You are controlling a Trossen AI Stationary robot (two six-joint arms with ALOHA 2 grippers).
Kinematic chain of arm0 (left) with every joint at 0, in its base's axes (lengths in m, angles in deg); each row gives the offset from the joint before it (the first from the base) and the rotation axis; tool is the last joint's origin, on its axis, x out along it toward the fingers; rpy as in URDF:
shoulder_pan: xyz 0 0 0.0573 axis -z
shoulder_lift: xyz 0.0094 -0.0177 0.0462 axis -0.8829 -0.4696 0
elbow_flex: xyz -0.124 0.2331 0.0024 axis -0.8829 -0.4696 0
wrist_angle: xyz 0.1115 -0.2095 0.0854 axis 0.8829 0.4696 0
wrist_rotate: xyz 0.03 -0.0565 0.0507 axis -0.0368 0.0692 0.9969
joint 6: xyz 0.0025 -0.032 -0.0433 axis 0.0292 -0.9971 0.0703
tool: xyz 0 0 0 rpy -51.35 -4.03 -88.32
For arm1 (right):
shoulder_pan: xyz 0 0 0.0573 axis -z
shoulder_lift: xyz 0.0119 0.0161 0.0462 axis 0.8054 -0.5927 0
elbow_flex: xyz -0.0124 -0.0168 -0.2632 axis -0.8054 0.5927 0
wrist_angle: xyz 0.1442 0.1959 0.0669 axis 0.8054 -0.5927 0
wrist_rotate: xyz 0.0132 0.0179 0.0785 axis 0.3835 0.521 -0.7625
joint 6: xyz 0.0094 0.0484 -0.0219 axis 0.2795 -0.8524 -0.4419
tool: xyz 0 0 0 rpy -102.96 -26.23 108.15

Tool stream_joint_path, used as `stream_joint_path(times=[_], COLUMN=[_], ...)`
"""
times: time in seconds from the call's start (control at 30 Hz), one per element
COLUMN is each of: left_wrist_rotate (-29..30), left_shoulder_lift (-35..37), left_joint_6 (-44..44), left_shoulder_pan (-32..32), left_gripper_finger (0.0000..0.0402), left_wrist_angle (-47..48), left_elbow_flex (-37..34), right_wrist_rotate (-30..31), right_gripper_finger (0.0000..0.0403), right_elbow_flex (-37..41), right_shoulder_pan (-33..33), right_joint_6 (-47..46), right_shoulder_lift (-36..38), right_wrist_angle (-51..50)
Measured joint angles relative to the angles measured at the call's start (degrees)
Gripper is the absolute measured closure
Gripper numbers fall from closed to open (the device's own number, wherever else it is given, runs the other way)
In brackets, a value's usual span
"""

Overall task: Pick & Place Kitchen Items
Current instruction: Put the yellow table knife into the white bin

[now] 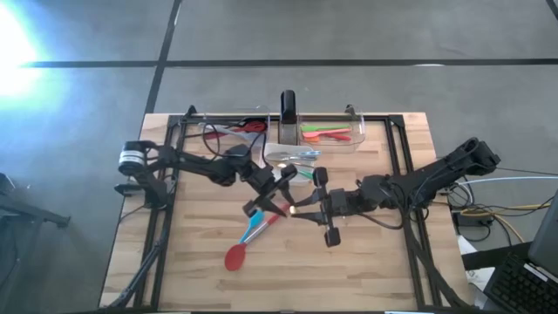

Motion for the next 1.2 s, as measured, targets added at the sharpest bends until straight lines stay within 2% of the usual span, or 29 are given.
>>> stream_joint_path(times=[0.3,0.4,0.57,0.8,1.2], left_wrist_rotate=[-0.2,2.3,2.9,-3.6,-3.8], left_shoulder_lift=[-2.9,-3.2,-3.8,-3.8,-3.8], left_joint_6=[9.0,12.1,12.2,8.8,15.4], left_shoulder_pan=[0.1,0.1,0.2,0.6,1.9], left_gripper_finger=[0.0222,0.0226,0.0230,0.0231,0.0232], left_wrist_angle=[1.1,2.0,2.1,2.2,13.9], left_elbow_flex=[3.4,3.4,4.1,8.6,13.5], right_wrist_rotate=[-0.1,-3.2,-4.5,-4.5,-6.0], right_gripper_finger=[0.0336,0.0336,0.0336,0.0336,0.0336], right_elbow_flex=[0.0,0.0,0.0,0.0,0.0], right_shoulder_pan=[0.0,0.1,0.0,0.3,0.4], right_joint_6=[0.3,0.3,0.7,0.5,0.4], right_shoulder_lift=[0.0,0.0,0.1,0.0,0.0], right_wrist_angle=[2.6,4.3,5.3,5.1,4.9])
